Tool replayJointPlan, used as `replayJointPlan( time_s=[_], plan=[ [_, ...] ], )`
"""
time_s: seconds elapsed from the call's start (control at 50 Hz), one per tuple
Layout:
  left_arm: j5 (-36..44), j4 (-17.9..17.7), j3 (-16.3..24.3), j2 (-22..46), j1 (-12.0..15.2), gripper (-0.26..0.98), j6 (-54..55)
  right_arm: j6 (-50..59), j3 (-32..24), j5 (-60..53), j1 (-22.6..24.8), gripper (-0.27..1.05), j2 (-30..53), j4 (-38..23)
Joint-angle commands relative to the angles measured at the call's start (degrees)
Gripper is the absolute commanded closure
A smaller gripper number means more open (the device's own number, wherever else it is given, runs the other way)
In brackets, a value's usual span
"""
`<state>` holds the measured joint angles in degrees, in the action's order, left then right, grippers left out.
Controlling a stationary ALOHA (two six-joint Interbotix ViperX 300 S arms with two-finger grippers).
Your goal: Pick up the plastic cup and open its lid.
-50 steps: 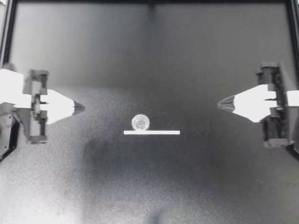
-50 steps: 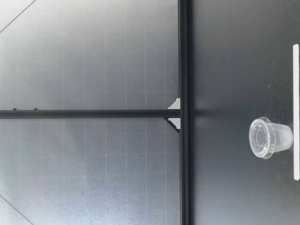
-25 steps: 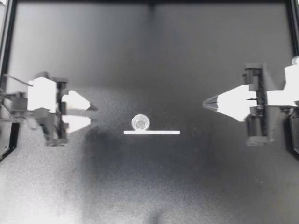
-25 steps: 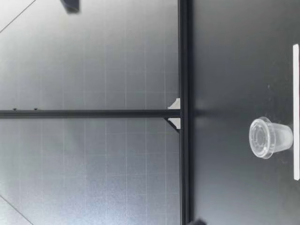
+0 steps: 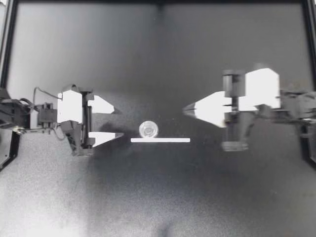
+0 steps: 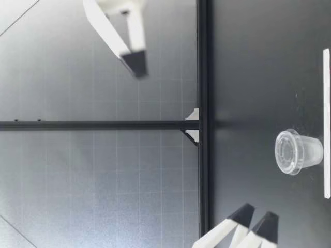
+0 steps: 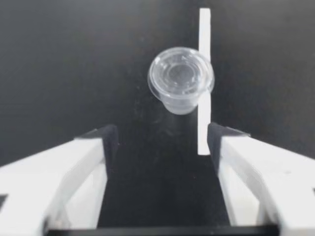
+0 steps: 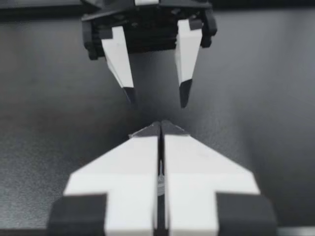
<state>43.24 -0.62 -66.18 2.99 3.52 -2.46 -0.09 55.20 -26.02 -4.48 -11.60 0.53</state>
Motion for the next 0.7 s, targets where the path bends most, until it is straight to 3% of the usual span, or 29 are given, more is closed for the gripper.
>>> replayJointPlan(
  time_s=[0.0, 0.38, 0.68],
  plan=[
    [2.20, 0.00, 1.32, 1.32, 0.26, 0.08, -0.26, -0.18, -3.43, 0.62, -0.53, 0.96, 2.29, 0.09],
    [2.55, 0.35, 5.36, 7.38, 0.26, 0.09, 0.35, -0.26, -11.51, 10.28, -0.53, 0.96, 11.07, 0.00],
    [2.55, 1.14, 6.94, 9.14, 0.18, 0.09, 0.53, -0.44, -14.59, 13.89, -0.53, 0.96, 14.68, -0.09]
  ],
)
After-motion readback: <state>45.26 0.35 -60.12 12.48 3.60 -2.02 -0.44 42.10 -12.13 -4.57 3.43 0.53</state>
